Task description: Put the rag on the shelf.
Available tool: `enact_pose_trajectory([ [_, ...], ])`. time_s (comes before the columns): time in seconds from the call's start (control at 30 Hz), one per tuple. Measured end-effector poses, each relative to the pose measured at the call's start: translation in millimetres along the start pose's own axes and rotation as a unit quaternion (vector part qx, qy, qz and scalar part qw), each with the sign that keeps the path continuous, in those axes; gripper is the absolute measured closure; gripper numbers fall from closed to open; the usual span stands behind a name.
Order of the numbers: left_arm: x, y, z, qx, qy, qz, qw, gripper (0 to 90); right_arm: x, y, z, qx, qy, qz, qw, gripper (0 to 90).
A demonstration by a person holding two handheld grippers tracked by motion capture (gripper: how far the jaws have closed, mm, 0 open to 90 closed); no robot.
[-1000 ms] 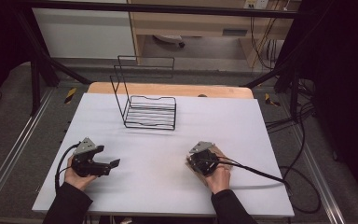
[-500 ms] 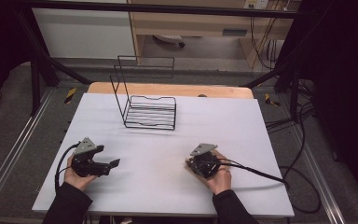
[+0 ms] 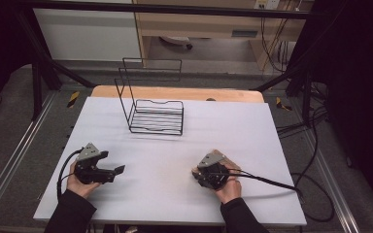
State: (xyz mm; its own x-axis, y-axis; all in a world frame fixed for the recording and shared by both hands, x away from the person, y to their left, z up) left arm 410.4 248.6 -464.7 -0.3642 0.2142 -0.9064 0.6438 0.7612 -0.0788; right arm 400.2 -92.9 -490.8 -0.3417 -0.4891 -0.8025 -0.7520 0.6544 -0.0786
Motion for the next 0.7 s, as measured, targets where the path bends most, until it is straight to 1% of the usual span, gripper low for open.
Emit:
enact_pose_trajectory([
  [0.07, 0.2, 0.0, -0.2, 0.001, 0.001, 0.001, 1.0, 8.5, 0.0, -1.5, -0.1, 0.009, 0.003, 0.0, 1.0, 78.3],
  [0.1, 0.2, 0.0, -0.2, 0.001, 0.001, 0.001, 1.0, 8.5, 0.0, -1.5, -0.1, 0.009, 0.003, 0.0, 1.0, 78.3],
  [0.13, 0.0, 0.0, -0.3, 0.001, 0.0, 0.0, 1.0, 8.5, 0.0, -2.4, -0.2, 0.012, 0.004, 0.0, 0.9999, 80.6],
  [0.17, -0.1, 0.1, -0.4, 0.001, 0.0, 0.001, 1.0, 8.5, -1.0, -3.7, -0.4, 0.015, 0.005, 0.01, 0.9998, 83.8],
  [0.2, -0.1, 0.1, -0.4, 0.001, 0.0, 0.001, 1.0, 8.5, -1.4, -4.0, -0.4, 0.016, 0.005, 0.017, 0.9997, 84.3],
  [0.33, 0.0, 0.2, 0.1, 0.0, 0.0, 0.0, 1.0, 8.5, -3.8, -4.6, -2.5, 0.014, -0.002, 0.023, 0.9996, 85.3],
  [0.47, 0.0, 0.4, 0.3, 0.0, 0.0, -0.001, 1.0, 8.6, -14.3, -4.2, -10.8, -0.001, -0.031, 0.038, 0.9988, 85.7],
  [0.5, 0.0, 0.4, 0.3, 0.0, 0.0, -0.001, 1.0, 8.6, -14.3, -4.2, -10.8, -0.001, -0.031, 0.038, 0.9988, 85.7],
  [0.53, 0.0, 0.5, 0.3, -0.001, 0.0, 0.0, 1.0, 8.6, -20.5, -2.2, -13.0, -0.006, -0.042, 0.038, 0.9984, 85.7],
  [0.6, 0.0, 0.8, 0.5, -0.001, 0.0, -0.001, 1.0, 8.6, -28.3, 2.7, -13.0, -0.015, -0.052, 0.034, 0.998, 85.7],
  [0.67, 0.0, 0.8, 0.3, -0.002, 0.0, -0.001, 1.0, 8.6, -36.6, 10.1, -10.6, -0.03, -0.062, 0.034, 0.997, 85.7],
  [0.7, -0.1, 0.7, 0.1, -0.002, 0.0, -0.001, 1.0, 8.6, -40.2, 14.0, -8.5, -0.036, -0.064, 0.029, 0.9969, 85.6],
])
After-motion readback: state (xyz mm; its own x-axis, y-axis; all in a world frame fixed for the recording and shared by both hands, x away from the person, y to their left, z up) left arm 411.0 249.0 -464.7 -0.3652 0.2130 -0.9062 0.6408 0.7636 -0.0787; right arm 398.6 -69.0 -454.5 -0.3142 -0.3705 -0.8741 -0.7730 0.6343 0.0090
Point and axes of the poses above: each handheld gripper's, and its own axes: z roughly forward along the jaws, x roughly out of its underside, y roughly to its left, the point moved 6 cm from there along z, roughly forward along the jaws, and after that the axes turned 10 degrees about -y, right-handed, at the moved point
